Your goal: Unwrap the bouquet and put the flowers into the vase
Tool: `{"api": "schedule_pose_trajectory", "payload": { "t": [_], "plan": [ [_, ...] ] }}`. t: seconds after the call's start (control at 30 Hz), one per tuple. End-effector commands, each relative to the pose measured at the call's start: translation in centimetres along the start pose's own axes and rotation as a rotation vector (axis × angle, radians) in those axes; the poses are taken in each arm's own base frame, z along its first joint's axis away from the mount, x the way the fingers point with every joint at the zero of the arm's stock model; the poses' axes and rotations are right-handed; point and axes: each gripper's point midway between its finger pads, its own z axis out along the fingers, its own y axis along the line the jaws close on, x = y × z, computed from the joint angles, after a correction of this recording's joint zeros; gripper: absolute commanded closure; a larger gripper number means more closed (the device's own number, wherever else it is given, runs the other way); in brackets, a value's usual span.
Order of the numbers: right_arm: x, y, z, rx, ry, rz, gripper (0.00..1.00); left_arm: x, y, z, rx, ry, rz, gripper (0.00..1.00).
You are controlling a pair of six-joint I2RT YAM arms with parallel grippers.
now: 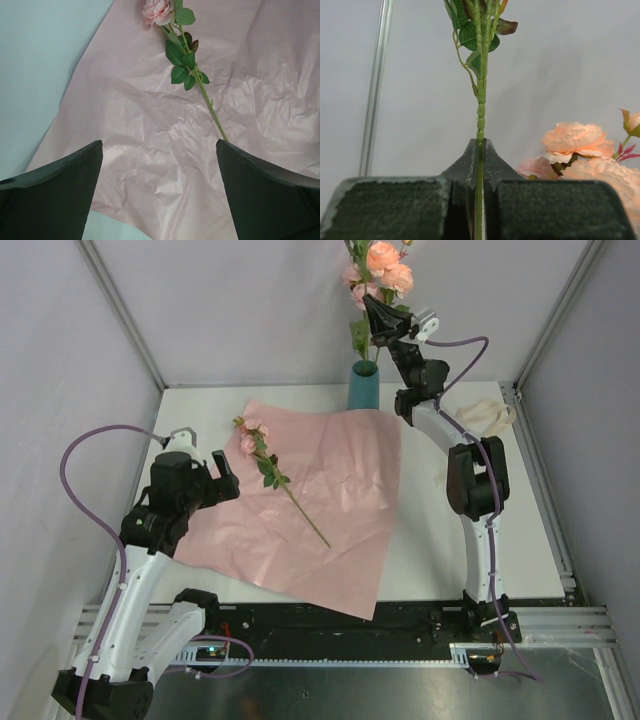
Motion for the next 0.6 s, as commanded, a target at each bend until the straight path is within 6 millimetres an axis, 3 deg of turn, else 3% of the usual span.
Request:
{"api": "schedule_pose_trajectory", "payload": {
  "t": [0.0,0.2,0.47,0.57],
  "plan": [
    [0.1,-1.7,-0.2,-0.006,-0.051,-0.062,1.0,-0.5,0.1,0.2,-0.002,-0.023,0.001,0.0],
    [2.7,-2.4,-1.7,0.028,-0.007,-0.034,1.0,-0.3,0.1,0.4,-0.004,-0.011,0.004,0.0],
    [6.0,-1.5,-5.9,0.118,0.067,0.046,0.99,-0.4,0.2,0.4,-0.013,-0.015,0.003,0.0],
    [6.4,-1.5,-7.1,0.15,0.086,0.059,0.96,-0.4,0.3,0.4,-0.013,-0.018,0.002,0.0]
  ]
}}
